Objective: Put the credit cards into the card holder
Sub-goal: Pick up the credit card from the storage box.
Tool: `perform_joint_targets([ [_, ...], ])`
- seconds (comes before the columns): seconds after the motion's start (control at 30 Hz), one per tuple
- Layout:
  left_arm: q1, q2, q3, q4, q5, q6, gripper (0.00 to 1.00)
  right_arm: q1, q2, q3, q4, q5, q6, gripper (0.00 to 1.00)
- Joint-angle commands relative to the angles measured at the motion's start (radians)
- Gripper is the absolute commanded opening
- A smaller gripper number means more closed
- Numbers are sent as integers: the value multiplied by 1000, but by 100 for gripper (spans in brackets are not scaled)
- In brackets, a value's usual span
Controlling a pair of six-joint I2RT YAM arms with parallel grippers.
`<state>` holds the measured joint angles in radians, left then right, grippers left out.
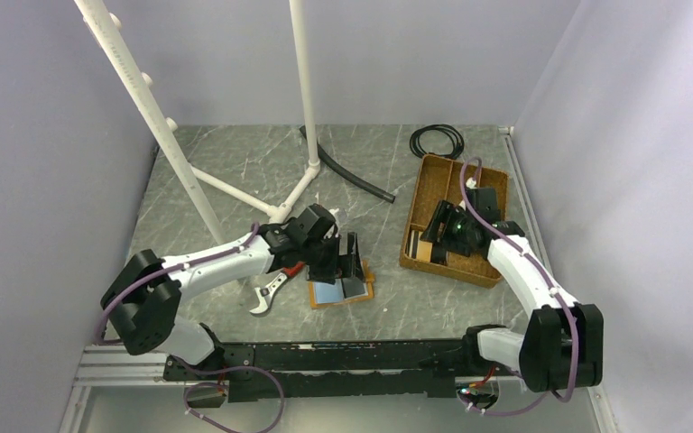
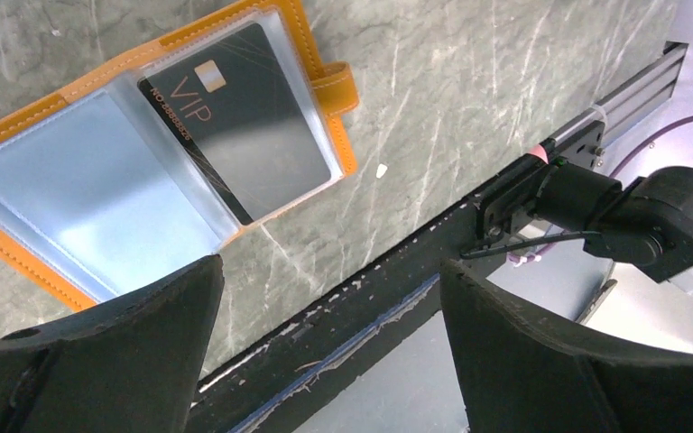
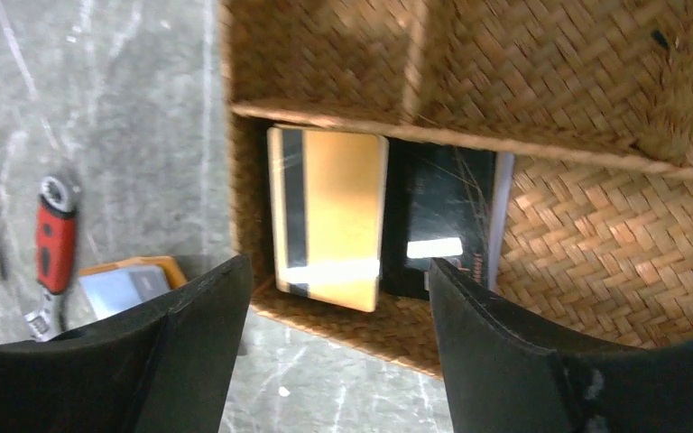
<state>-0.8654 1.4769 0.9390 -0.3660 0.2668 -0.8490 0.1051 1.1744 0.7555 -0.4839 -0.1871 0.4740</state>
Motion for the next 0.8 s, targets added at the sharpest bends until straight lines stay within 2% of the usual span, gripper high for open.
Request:
perform_joint_targets([
  [0.0, 2, -67, 14, -19, 29, 24, 94, -37, 28, -43, 26, -34, -19, 76],
  [0.17, 2, -115, -27, 27, 50, -4, 94, -55, 75, -73, 79, -61, -38, 79],
  [0.33, 2, -120, -25, 46, 56, -11, 94, -55, 114, -78, 101, -57, -34, 74],
  [0.47, 3, -116, -20, 51, 59, -7, 94, -74, 134, -87, 98, -44, -30, 58],
  [0.6, 2, -115, -16, 47, 60, -4, 94, -92, 117, -110, 100, -47, -15, 39],
  [0.77, 2, -127, -26, 47, 60, -6, 94, -100, 70, -128, 87, -33, 3, 22],
])
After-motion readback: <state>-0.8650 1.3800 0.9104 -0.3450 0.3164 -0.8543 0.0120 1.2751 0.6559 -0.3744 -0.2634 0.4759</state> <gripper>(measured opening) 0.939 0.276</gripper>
